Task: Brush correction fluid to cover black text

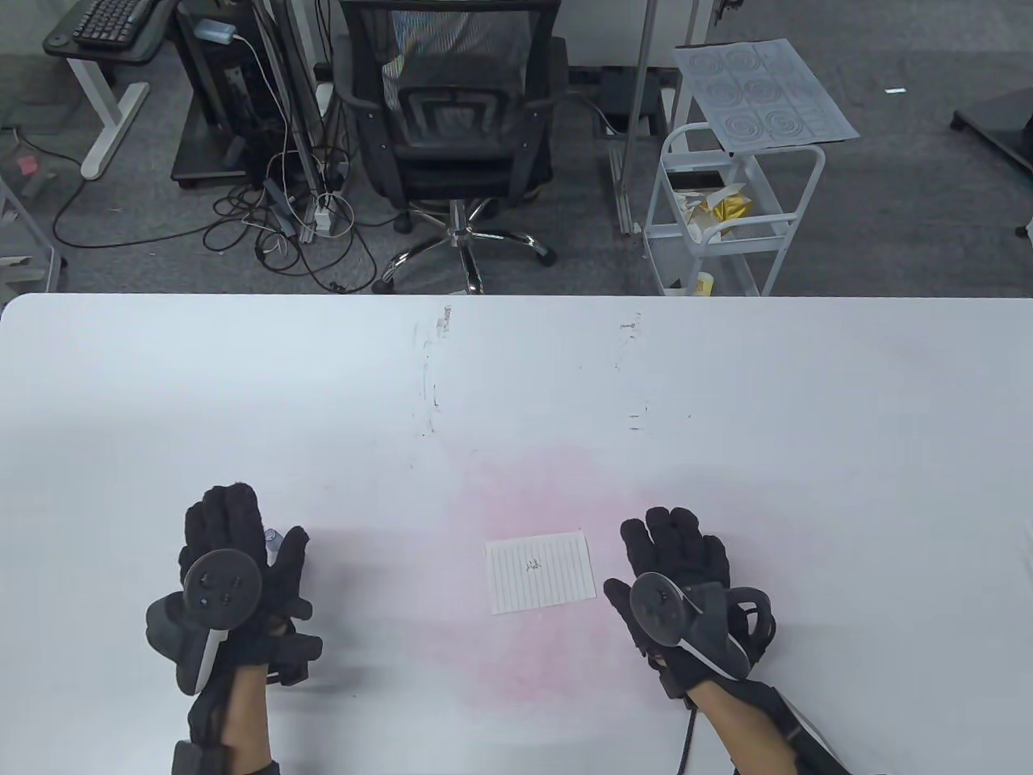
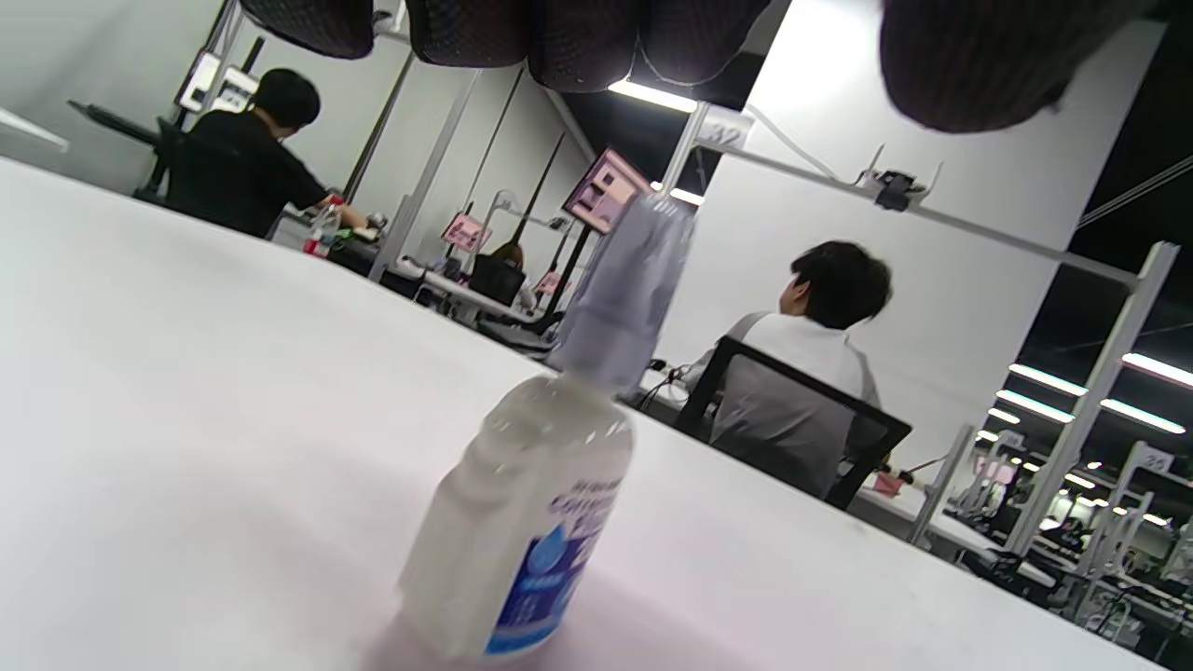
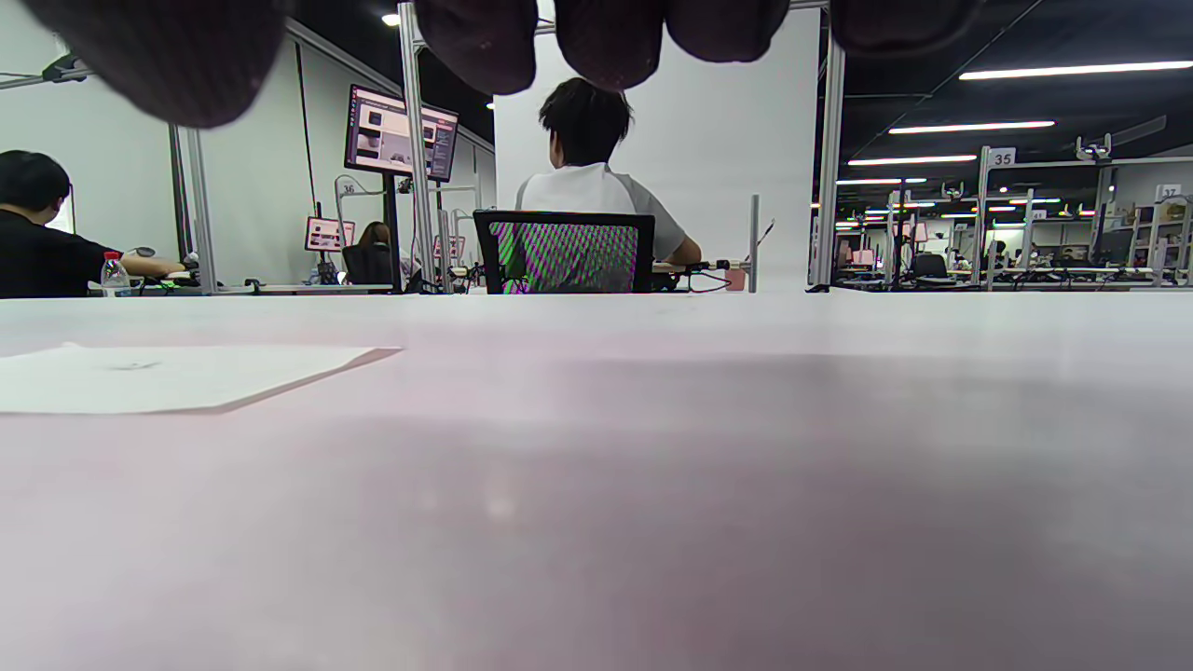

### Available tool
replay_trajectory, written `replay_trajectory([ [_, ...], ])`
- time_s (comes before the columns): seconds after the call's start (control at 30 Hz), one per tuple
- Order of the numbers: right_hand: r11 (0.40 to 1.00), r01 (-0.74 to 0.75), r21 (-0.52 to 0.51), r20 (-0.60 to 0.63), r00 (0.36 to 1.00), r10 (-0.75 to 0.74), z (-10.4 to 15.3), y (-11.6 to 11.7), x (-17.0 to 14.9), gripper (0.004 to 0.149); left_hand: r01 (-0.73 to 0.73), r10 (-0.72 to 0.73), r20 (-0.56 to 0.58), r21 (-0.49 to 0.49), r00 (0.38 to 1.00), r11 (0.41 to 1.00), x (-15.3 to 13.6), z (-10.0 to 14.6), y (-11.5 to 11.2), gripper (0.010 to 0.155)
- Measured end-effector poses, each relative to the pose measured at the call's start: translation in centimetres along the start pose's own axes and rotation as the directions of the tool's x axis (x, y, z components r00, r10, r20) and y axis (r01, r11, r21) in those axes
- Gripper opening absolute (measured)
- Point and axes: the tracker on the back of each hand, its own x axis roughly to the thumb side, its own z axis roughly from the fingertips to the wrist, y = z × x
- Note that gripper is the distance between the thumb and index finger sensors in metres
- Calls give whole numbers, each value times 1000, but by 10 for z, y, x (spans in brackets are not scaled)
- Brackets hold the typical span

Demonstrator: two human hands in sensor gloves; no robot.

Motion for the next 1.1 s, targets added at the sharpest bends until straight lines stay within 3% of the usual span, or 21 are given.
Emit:
replay_trajectory([
  [0.23,1000,-3,11,-5,1000,3,-1,0,0,76,-33,16,-99,-173,995,984,-20,-7,-29,82],
  [0.5,1000,-3,28,-12,1000,3,-1,0,0,76,-68,24,-177,-246,984,967,-29,-10,-46,79],
  [0.83,999,-16,35,-10,1000,16,-2,0,1,77,-64,20,-201,-217,979,974,-28,-11,-46,61],
  [1.1,999,-14,35,-13,1000,14,-3,0,1,77,-21,19,-16,-131,1000,991,6,-4,-38,61],
])
